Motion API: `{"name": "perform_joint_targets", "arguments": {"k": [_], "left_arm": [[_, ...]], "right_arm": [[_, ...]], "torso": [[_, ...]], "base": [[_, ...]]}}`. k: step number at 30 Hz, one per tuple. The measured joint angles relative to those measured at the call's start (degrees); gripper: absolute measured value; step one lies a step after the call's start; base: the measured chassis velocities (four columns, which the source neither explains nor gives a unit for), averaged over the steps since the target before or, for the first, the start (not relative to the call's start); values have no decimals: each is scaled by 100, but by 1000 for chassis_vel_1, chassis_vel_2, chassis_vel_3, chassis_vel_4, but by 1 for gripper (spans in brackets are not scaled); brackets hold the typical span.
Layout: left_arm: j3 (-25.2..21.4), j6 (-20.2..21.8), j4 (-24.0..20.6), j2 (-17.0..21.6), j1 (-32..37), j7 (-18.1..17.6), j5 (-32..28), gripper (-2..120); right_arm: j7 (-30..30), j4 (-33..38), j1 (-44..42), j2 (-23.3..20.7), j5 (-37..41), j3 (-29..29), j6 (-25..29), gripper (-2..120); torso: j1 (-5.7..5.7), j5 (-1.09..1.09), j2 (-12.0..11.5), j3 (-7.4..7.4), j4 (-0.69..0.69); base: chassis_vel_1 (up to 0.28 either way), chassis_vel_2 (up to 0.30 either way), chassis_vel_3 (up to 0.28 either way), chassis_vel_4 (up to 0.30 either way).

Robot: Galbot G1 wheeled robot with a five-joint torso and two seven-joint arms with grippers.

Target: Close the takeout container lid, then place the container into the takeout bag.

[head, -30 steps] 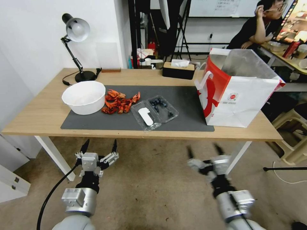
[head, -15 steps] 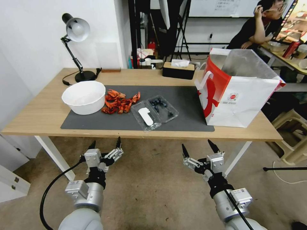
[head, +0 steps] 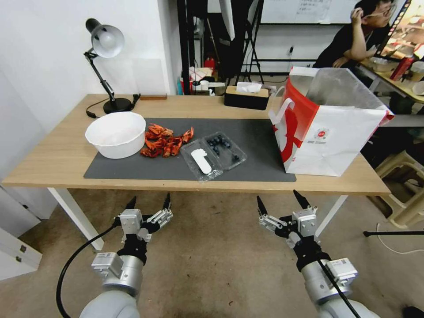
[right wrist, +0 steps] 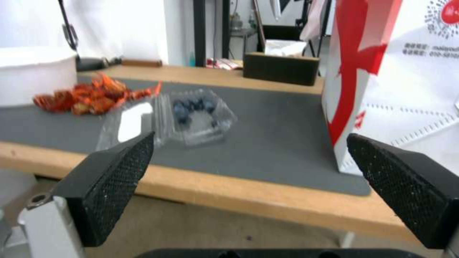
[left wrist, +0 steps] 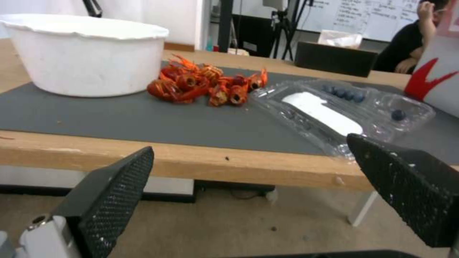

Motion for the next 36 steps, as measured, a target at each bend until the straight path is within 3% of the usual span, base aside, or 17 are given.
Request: {"name": "perform_joint_targets", "arguments": {"k": [6, 11, 12, 14, 24, 27, 28, 30, 32, 34, 36], "left_arm": [[-87, -3, 63, 21, 21, 290, -1, 100], [-92, -5, 67, 21, 21, 299, 0, 100], [-135, -20, 88, 22, 30, 313, 0, 100], [-190, -53, 111, 14, 54, 318, 1, 100], [-307, -115, 230, -34, 60, 334, 1, 100], [-355, -128, 274, -54, 59, 333, 2, 100], [-355, -128, 274, -54, 59, 333, 2, 100], [-385, -133, 295, -74, 60, 330, 9, 100], [-387, -135, 301, -84, 60, 330, 15, 100], [-388, -149, 314, -124, 68, 323, 46, 100], [-387, -154, 315, -146, 76, 320, 60, 100]], "right_arm": [[92, -316, 611, -475, 945, -41, -96, 100], [105, -391, 722, -574, 1084, -56, -104, 100], [148, -772, 1226, -1091, 1683, -157, -125, 100], [311, -1112, 1684, -1563, 2180, -322, -195, 100], [924, -1756, 3289, -2645, 3418, -1089, -810, 100], [1271, -1915, 4053, -3112, 3997, -1538, -1475, 100], [1271, -1915, 4053, -3112, 3997, -1538, -1475, 100], [1694, -1975, 4675, -3463, 4587, -1874, -2267, 100], [1798, -1998, 4879, -3540, 4771, -1963, -2500, 100], [1981, -2181, 5766, -3853, 5333, -2350, -3210, 100], [2006, -2282, 6135, -3968, 5495, -2550, -3408, 100]], "torso": [[0, 2, 0, 0, 0], [0, 1, 0, 0, 1], [0, 2, 0, 0, 1], [1, 2, 0, 1, 0], [1, 2, -1, 0, 2], [1, 1, -1, 1, 1], [1, 1, -1, 1, 1], [1, 1, -1, 1, -2], [0, 2, -1, 1, -1], [1, 0, -1, 1, 0], [1, -1, -1, 1, 2]], "base": [[0, 0, 0, 0], [0, 0, 0, 0], [0, 0, 0, 0], [0, 0, 0, 0], [0, 0, 0, 0], [0, 0, 0, 0], [0, 0, 0, 0], [0, 0, 0, 0], [0, 0, 0, 0], [0, 0, 0, 0], [0, 0, 0, 0]]}}
